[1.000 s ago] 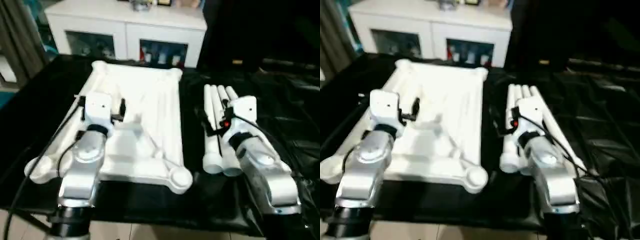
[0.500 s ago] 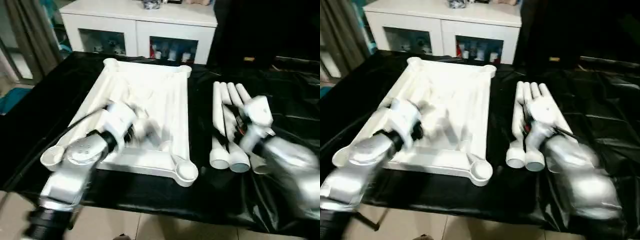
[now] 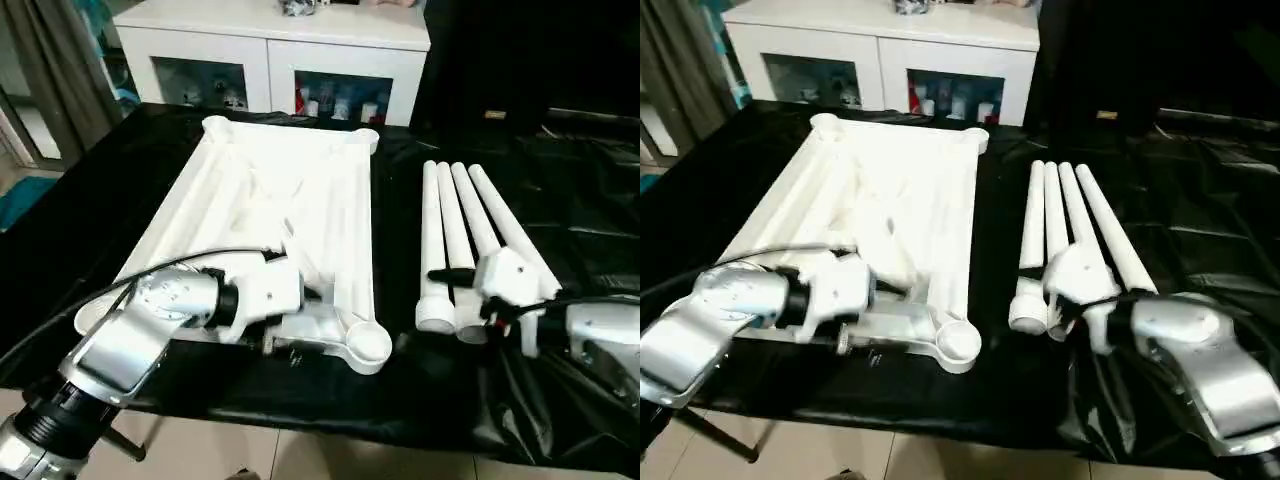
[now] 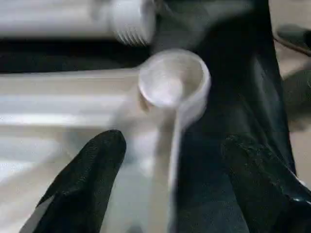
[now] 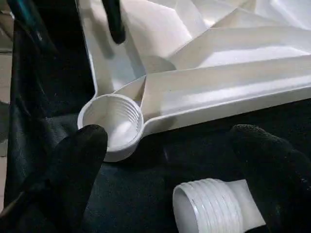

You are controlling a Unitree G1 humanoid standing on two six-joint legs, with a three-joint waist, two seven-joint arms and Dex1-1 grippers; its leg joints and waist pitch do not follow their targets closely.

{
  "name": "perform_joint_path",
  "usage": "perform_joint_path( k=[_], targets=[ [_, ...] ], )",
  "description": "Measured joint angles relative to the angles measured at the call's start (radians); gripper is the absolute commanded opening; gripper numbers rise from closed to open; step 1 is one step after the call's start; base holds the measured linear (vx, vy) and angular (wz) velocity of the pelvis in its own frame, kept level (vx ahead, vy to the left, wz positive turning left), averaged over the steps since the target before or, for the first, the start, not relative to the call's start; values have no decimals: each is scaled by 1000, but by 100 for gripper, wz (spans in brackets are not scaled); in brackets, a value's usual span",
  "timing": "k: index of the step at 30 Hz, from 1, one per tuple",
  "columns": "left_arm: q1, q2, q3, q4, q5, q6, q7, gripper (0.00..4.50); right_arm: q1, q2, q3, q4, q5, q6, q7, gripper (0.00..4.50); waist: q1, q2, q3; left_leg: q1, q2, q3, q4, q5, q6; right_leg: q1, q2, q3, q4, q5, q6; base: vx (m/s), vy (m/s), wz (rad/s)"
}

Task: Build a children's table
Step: Rotate table base

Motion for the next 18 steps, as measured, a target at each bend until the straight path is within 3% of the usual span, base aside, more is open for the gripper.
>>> perform_joint_path(
  k=[10, 18],
  targets=[
    [-40, -28, -4, 74, 2, 14, -22, 281, 0, -16, 6, -28, 17, 4, 41, 450, 3, 0, 0, 0, 6, 11, 0, 1, 1, -1, 0, 1, -2, 0, 0, 0, 0, 0],
    [-51, -46, -28, 117, 19, 31, -13, 196, 4, -27, 16, -30, 17, 4, 53, 450, 4, -1, 0, -1, 7, 13, 0, 1, 1, -2, 0, 1, -4, 0, 0, 0, 0, 0]
  ],
)
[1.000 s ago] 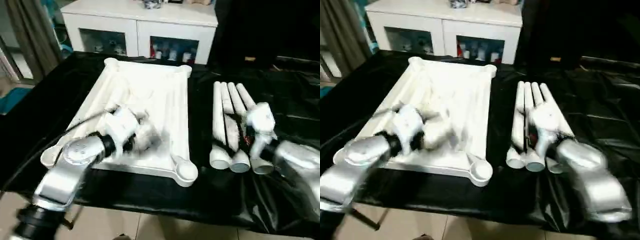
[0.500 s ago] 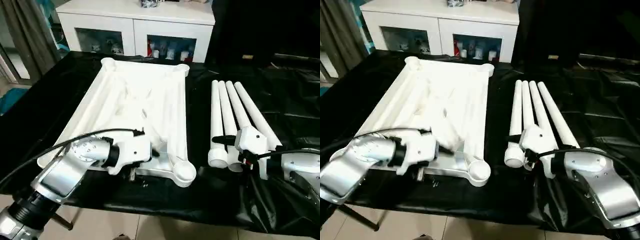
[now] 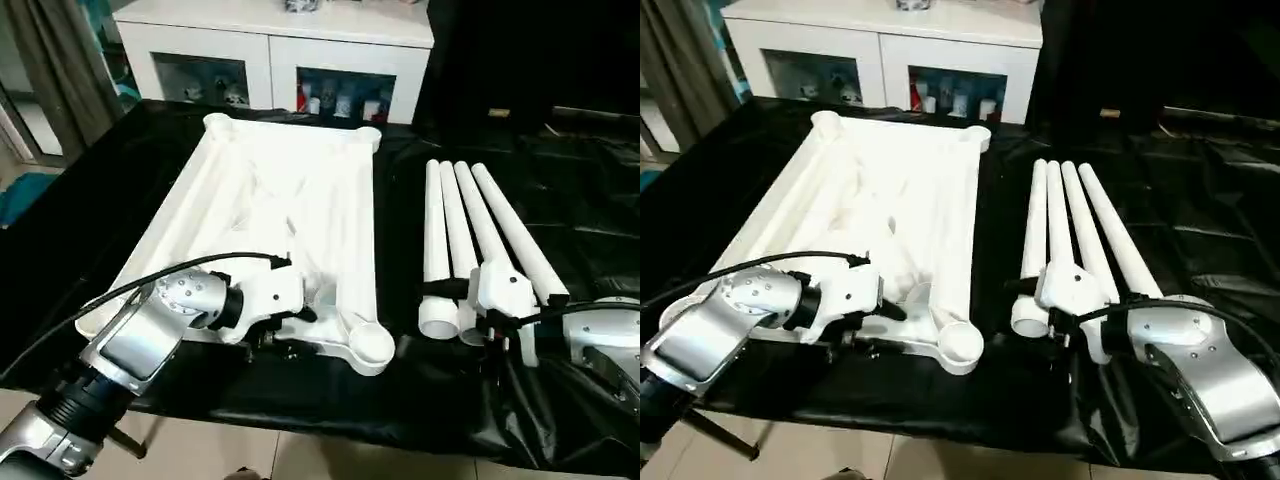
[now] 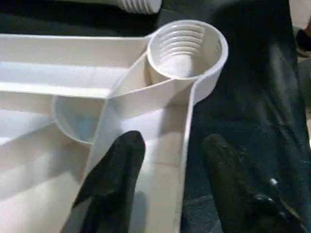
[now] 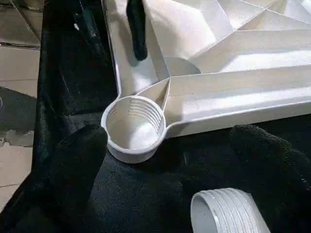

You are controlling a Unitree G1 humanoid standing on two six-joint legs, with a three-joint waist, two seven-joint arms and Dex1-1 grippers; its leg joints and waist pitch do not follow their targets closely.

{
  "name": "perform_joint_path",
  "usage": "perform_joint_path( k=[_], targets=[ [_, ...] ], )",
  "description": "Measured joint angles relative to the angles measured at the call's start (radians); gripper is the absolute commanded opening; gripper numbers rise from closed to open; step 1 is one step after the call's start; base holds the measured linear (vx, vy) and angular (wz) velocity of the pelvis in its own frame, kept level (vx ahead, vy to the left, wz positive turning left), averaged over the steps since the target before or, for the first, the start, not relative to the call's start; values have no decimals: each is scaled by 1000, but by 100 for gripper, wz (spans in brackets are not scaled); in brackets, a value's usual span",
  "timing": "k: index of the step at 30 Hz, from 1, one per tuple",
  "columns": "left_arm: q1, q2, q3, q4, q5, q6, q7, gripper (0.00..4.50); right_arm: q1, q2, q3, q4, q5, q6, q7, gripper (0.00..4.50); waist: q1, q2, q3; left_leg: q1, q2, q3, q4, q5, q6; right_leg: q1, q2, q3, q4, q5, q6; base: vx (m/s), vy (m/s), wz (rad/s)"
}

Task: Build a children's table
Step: Rotate table base

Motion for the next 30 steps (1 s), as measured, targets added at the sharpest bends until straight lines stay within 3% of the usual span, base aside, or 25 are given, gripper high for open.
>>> perform_joint_path(
  k=[24, 30],
  targets=[
    [1, -22, -12, 28, 20, 12, -16, 14, 10, -14, 26, -27, 37, 33, 67, 450, 1, 0, 0, 0, 0, 0, 0, 0, 0, 0, 0, 0, 0, 0, 0, 0, 0, 0],
    [-6, -23, -19, 43, 28, -10, -18, 2, 9, -14, 26, -27, 37, 34, 71, 450, 1, 0, 0, 1, 0, 1, 0, 0, 0, 1, 0, 1, -1, 0, 0, 0, 0, 0]
  ],
)
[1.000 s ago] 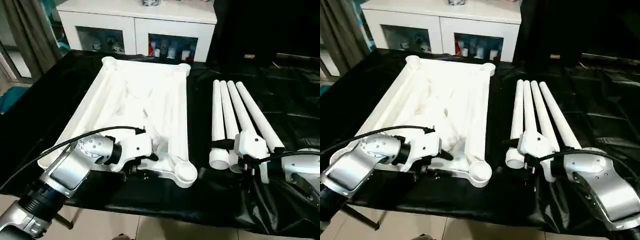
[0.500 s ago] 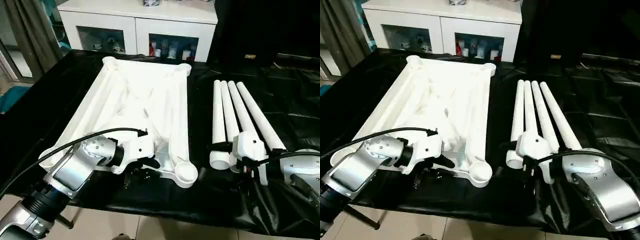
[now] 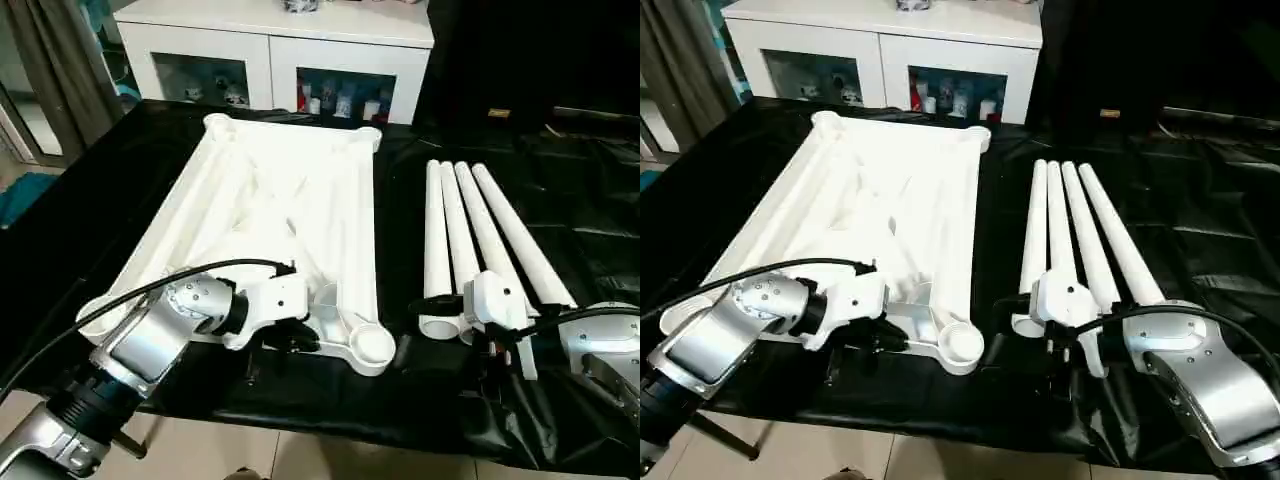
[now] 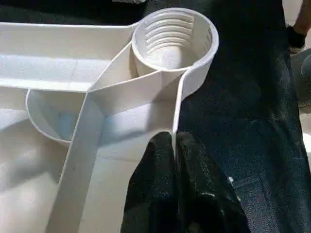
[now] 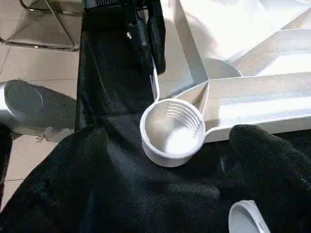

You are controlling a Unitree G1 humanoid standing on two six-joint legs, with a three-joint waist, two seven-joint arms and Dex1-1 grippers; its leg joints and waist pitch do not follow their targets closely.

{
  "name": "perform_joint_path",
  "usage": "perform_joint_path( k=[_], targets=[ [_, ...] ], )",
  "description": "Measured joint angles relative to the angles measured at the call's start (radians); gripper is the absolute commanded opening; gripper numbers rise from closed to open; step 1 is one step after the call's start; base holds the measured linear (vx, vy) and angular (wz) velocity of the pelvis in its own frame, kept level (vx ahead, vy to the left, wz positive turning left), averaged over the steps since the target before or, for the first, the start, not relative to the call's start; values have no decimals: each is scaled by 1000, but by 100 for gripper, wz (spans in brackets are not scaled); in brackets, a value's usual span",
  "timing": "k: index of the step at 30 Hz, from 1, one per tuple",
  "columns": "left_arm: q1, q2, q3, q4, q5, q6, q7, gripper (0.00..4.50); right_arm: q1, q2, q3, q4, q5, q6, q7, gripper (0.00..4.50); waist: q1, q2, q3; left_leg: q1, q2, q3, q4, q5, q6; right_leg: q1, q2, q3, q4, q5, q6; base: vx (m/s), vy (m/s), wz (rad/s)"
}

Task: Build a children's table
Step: Rotate table base

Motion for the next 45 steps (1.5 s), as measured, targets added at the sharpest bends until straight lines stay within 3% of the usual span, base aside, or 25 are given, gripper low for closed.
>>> perform_joint_path(
  k=[7, 19, 26, 30, 39, 41, 45],
  targets=[
    [-25, -40, 0, 80, 14, -62, 58, 2, -13, 11, 0, 4, -2, 0, -19, 450, -6, -1, 0, 1, 0, 0, 0, 0, 0, 0, 0, 0, 2, 0, 0, 0, 0, 0],
    [-39, -2, 9, 147, 20, -144, 62, 2, -33, 21, 6, 22, -16, -3, -32, 450, -27, -6, 3, 1, 1, 0, -6, 1, -2, -3, 0, -2, 2, 5, 0, 0, 0, 0],
    [-8, 10, 42, 86, 19, -71, 69, 2, -32, 26, 6, 22, -19, -3, -46, 450, -29, -6, 3, 2, 2, 0, -13, 4, -7, -11, 0, -3, 2, 10, -1, 0, 0, 0],
    [45, 40, 59, -52, -2, 61, 73, 2, -32, 27, 5, 23, -21, -3, -59, 450, -28, -6, 3, 2, 6, -1, -14, 7, -13, -13, 3, -4, 1, 12, -4, 0, 0, 0],
    [54, 4, 31, -174, 70, 198, 143, 2, -32, 34, 5, 25, -22, -3, -67, 450, -25, -6, 3, -1, 7, 2, -15, 9, -6, -14, 3, -5, -10, 12, -6, 0, 0, 0],
    [54, 5, 14, -193, 100, 201, 166, 2, -32, 34, 5, 27, -22, -3, -70, 450, -25, -6, 3, 0, 7, 2, -15, 9, -6, -14, 3, -6, -10, 13, -6, 0, 0, 0],
    [24, 17, -43, -169, 198, 106, 222, 2, -32, 35, 6, 27, -22, -3, -73, 450, -27, -7, 4, 1, 9, 2, -15, 7, -11, -13, 4, -6, -9, 16, -7, 0, 0, 0]
  ],
)
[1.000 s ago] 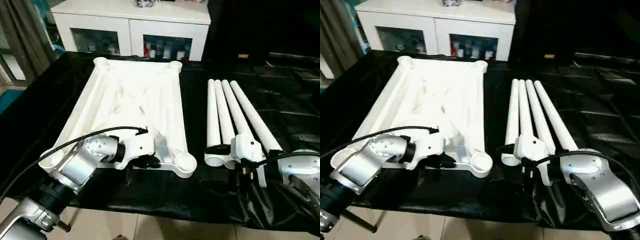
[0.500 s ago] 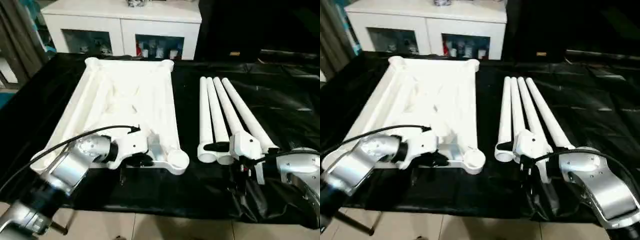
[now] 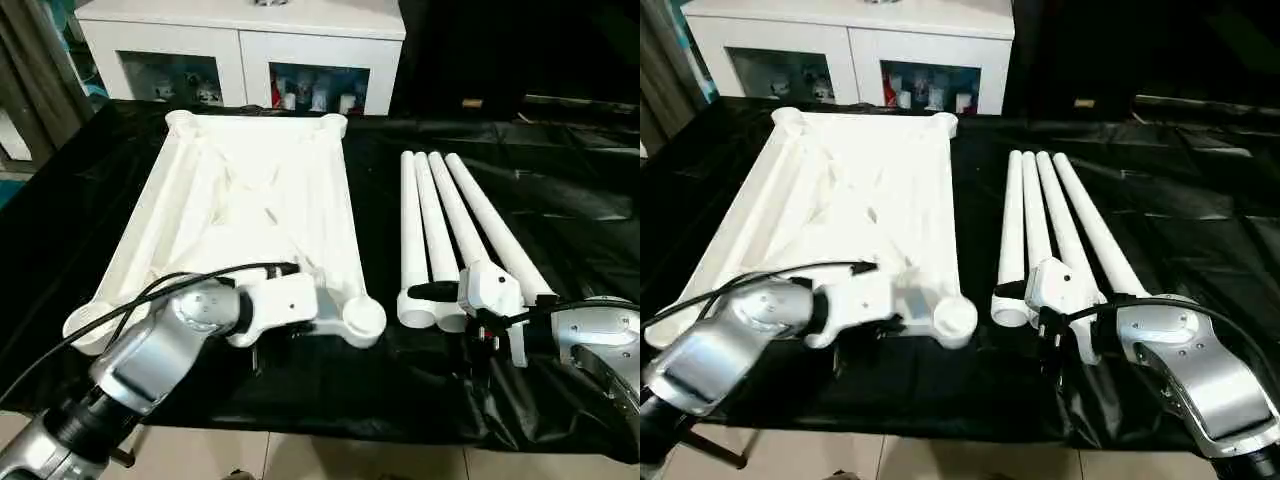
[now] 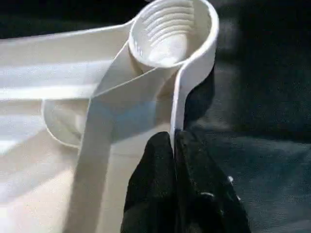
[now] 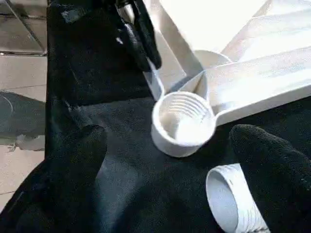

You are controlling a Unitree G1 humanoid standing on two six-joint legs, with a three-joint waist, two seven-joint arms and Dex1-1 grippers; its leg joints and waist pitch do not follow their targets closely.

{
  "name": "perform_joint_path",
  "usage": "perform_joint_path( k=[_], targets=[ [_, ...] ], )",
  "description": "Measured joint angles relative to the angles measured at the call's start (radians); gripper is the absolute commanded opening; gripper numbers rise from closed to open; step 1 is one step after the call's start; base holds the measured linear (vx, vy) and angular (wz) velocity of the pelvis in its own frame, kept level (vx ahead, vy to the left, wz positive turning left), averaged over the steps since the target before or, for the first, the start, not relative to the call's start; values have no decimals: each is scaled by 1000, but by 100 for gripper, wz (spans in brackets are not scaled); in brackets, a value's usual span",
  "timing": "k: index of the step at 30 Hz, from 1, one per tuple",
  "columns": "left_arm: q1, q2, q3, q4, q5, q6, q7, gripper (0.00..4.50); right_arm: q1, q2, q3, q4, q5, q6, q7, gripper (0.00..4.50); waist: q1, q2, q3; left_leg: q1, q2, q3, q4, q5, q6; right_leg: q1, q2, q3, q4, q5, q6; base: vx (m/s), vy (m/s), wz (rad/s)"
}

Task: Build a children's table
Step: Rotate table base

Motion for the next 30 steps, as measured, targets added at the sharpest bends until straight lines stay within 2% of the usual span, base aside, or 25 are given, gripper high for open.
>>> perform_joint_path(
  k=[5, 10, 13, 17, 21, 30],
  targets=[
    [-13, 10, -11, 12, 53, -20, 45, 2, 0, 3, 0, 0, 0, 0, -8, 450, -5, -3, 4, 0, 1, -1, 0, 1, -2, -3, 0, -2, 0, 6, 6, 0, 0, 0],
    [-18, 25, -7, 9, 51, -13, 57, 2, 0, 11, 0, 0, 0, 0, -12, 450, -6, -7, 7, -2, 6, -4, 0, 5, -9, -11, -1, -12, -1, 16, 0, 0, 0, 0],
    [9, 52, 38, -6, -3, -3, 5, 2, 0, 12, 2, 1, 0, 0, -12, 450, -4, -7, 7, -2, 11, -5, 0, 7, -12, -14, -1, -20, -1, 18, -3, 0, 0, 0],
    [48, 61, 80, -48, -66, 38, -45, 2, 0, 12, 2, 4, 0, 0, -11, 450, 5, -6, 7, -2, 12, -5, -2, 7, -12, -16, 0, -21, -1, 18, -7, 0, 0, 0],
    [63, 10, 113, -58, -132, 97, -49, 2, 0, 12, 3, 4, -1, 0, -11, 450, 17, -6, 7, -4, 12, -2, -2, 8, -8, -18, -2, -20, -5, 17, -8, 0, 0, 0],
    [85, -42, 105, -92, -209, 124, -72, 2, -1, 9, 3, 14, -1, -6, -11, 450, 21, -6, 7, -1, 12, 0, -1, 5, -6, -17, -2, -20, -4, 17, -9, 0, 0, 0]
  ],
)
